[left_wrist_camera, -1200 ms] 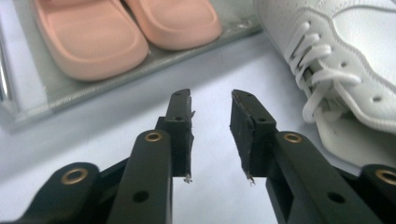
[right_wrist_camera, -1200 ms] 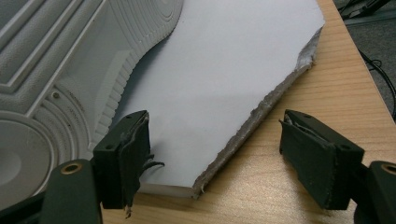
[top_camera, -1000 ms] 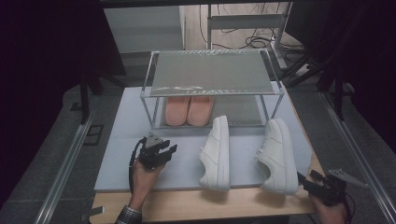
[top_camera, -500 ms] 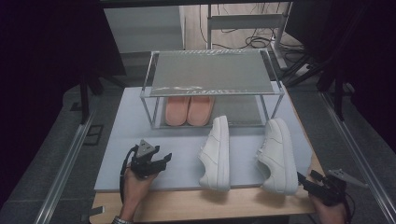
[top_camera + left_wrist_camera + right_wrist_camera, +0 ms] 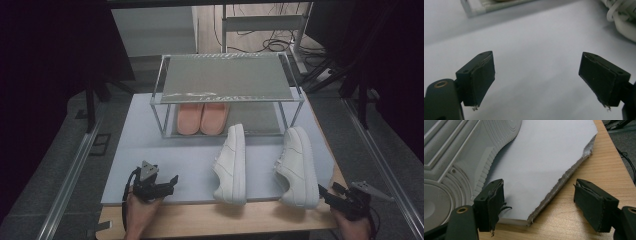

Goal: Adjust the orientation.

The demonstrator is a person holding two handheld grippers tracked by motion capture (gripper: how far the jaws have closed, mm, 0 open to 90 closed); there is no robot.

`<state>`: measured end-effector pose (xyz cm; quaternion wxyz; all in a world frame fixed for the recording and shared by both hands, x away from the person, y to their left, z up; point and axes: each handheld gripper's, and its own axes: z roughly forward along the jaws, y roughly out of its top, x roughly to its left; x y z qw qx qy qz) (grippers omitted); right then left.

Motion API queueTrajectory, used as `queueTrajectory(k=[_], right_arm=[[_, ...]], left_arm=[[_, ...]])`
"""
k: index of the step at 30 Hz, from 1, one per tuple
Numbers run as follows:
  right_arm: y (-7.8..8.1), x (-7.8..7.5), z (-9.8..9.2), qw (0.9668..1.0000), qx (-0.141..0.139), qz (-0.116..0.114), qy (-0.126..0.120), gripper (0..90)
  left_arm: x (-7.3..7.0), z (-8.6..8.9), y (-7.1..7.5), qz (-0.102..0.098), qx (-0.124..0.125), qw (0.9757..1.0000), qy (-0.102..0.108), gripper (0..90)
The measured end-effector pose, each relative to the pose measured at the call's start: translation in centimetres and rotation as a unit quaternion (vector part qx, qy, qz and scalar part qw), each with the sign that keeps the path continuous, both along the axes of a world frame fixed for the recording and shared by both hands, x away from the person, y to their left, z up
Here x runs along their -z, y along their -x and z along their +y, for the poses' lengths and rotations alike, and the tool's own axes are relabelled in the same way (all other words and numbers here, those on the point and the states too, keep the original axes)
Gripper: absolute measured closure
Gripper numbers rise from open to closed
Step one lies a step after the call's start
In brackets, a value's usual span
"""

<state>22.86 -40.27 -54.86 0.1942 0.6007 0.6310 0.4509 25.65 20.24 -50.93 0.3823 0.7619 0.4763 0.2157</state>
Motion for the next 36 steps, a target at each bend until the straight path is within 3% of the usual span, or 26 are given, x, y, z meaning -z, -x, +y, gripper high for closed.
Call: queueTrajectory(k=[7,13,15,17,25,32,36], right_arm=[[0.0,0.0,0.0,1.0,-0.001,-0.001,0.003,24.3],[0.0,-0.1,0.1,1.0,-0.002,0.002,0.004,24.1],[-0.1,-0.1,0.1,1.0,-0.002,0.004,0.005,24.1],[-0.1,-0.2,0.1,1.0,-0.001,0.006,0.006,24.1],[-0.1,-0.9,0.4,0.9993,-0.005,0.021,0.031,21.6],[0.0,-1.7,0.2,0.9989,-0.009,0.029,0.037,16.0],[0.0,-2.2,0.4,0.9974,-0.021,0.033,0.06,13.2]], left_arm=[[1.4,0.4,1.1,0.006,-0.002,1.0,0.001,12.6],[2.4,0.4,1.3,0.01,-0.004,0.9997,-0.023,10.9],[2.8,0.7,1.2,0.006,-0.003,0.9999,-0.008,10.1],[3.0,0.9,1.3,-0.003,0.002,1.0,-0.008,10.0],[3.0,0.9,1.3,-0.004,0.002,1.0,-0.006,9.8],[3.0,0.9,1.3,-0.004,0.002,1.0,-0.006,9.8],[3.0,0.9,1.3,-0.004,0.002,1.0,-0.007,9.8]])
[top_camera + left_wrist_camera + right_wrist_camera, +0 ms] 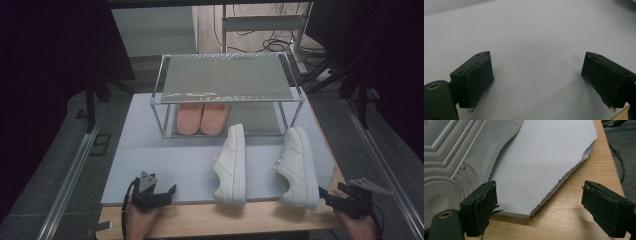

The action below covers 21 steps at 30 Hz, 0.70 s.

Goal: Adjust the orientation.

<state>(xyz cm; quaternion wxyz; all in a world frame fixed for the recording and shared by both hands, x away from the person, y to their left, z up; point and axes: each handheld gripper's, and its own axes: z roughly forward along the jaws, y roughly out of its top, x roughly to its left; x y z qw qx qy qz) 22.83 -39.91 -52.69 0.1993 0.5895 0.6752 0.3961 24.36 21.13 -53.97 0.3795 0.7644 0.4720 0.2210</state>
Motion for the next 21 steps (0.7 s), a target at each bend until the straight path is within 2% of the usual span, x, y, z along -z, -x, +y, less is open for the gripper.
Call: queueTrajectory(k=[4,7,16,21], right_arm=[[-0.1,-0.5,0.2,0.9999,0.005,0.0,0.011,11.3],[-0.2,-1.1,0.2,0.9996,0.013,0.002,0.027,14.7],[0.0,-3.6,0.4,0.9994,0.003,0.002,0.035,51.4],[-0.4,-4.9,0.8,0.9992,-0.025,0.003,0.03,70.3]], left_arm=[[0.0,0.0,0.0,0.0,0.0,1.0,0.0,9.8],[0.0,0.0,0.0,0.0,0.0,1.0,0.0,9.9],[0.0,-0.1,0.0,0.0,-0.003,1.0,0.0,10.0],[0.0,-0.1,0.0,0.0,-0.004,1.0,0.0,10.0]])
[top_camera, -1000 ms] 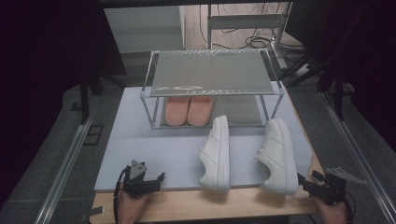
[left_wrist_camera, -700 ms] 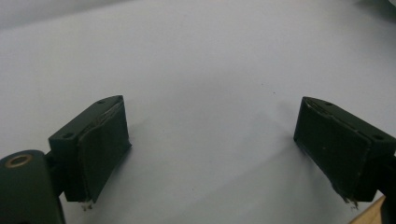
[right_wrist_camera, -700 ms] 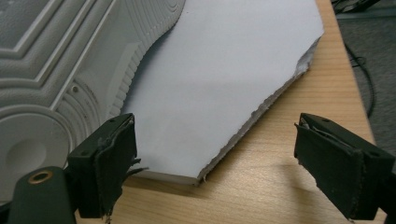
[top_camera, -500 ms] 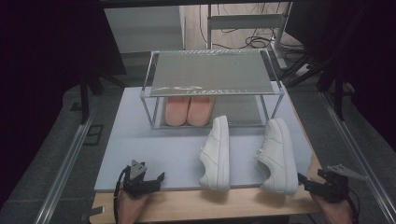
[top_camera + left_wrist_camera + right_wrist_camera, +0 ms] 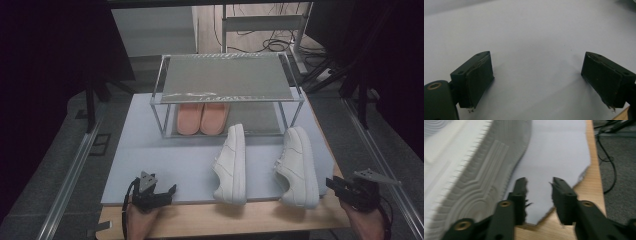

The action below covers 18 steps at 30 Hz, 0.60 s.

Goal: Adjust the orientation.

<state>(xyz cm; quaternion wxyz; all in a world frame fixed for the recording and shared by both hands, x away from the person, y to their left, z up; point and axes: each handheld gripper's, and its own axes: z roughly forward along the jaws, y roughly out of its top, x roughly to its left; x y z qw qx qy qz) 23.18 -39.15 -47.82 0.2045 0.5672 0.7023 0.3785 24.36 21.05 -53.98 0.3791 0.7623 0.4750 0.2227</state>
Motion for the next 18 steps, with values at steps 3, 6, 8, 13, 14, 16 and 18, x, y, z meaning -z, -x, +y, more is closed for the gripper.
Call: queueTrajectory(k=[3,6,8,13,14,16,18], right_arm=[[-0.2,-0.6,0.5,0.9999,-0.012,0.004,0.01,80.9],[-0.4,-1.4,1.1,0.9997,-0.019,0.002,0.018,88.8],[-0.6,-2.0,1.4,0.9995,-0.024,0.0,0.022,89.2],[-1.0,-3.4,2.4,0.9989,-0.039,-0.01,0.026,89.3],[-1.1,-3.7,2.7,0.9986,-0.044,-0.013,0.026,89.3],[-1.4,-4.3,3.2,0.998,-0.053,-0.018,0.029,89.3],[-1.6,-4.6,3.8,0.9975,-0.06,-0.021,0.032,89.3]], left_arm=[[0.0,0.0,0.0,0.0,-0.001,1.0,0.0,10.1],[0.0,-0.1,0.0,0.0,-0.003,1.0,-0.001,10.1],[0.0,-0.1,0.0,0.0,-0.003,1.0,-0.001,10.1],[0.0,-0.1,0.0,0.0,-0.003,1.0,-0.001,10.2],[0.0,-0.1,0.0,0.0,-0.004,1.0,-0.001,10.2],[0.0,-0.1,0.0,0.0,-0.004,1.0,-0.001,10.2],[0.0,-0.1,0.0,0.0,-0.004,1.0,-0.001,10.2]])
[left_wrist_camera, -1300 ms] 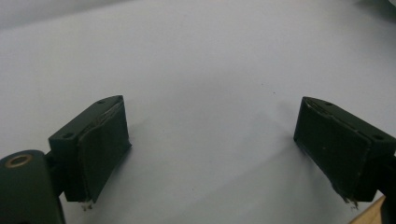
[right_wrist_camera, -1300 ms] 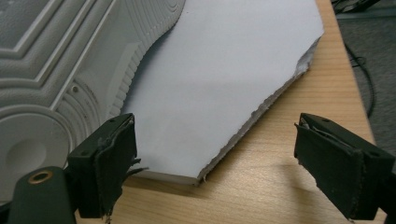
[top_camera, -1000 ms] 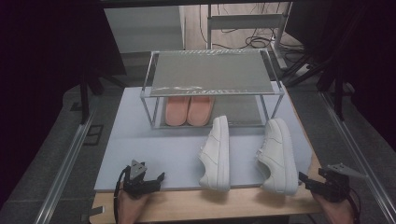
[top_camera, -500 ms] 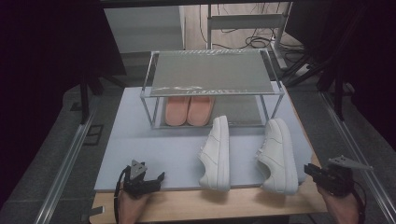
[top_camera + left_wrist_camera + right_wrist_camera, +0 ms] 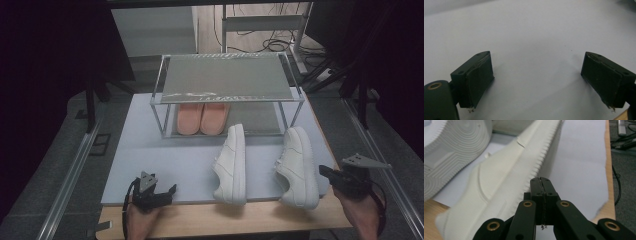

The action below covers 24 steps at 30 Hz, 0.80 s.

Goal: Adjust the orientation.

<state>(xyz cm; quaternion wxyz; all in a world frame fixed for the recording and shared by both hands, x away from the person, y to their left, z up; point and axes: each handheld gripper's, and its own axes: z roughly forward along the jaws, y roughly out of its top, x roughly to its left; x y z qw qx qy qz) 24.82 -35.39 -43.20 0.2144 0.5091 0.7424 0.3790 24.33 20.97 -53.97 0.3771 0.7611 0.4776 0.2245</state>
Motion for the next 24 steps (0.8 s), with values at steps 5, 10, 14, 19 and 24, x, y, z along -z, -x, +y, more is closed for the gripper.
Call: queueTrajectory(k=[5,10,14,19,24], right_arm=[[-0.9,-0.3,1.5,0.9998,-0.016,-0.001,0.007,89.3],[-1.2,0.0,1.8,0.9999,-0.012,0.003,0.009,89.4],[-1.1,0.1,1.5,0.9999,-0.011,0.003,0.01,89.6],[-0.8,0.2,0.7,0.9999,0.003,0.002,0.015,89.6],[-0.6,0.4,-0.1,0.9999,0.015,0.002,0.006,89.7]], left_arm=[[0.0,0.0,0.0,0.0,0.0,1.0,0.001,10.2],[0.0,0.0,0.0,0.0,-0.001,1.0,0.0,10.2],[0.0,0.0,0.0,0.0,-0.001,1.0,0.0,10.2],[0.0,0.0,0.0,0.0,0.0,1.0,0.0,10.2],[0.0,0.0,0.0,0.0,-0.001,1.0,0.0,10.3]])
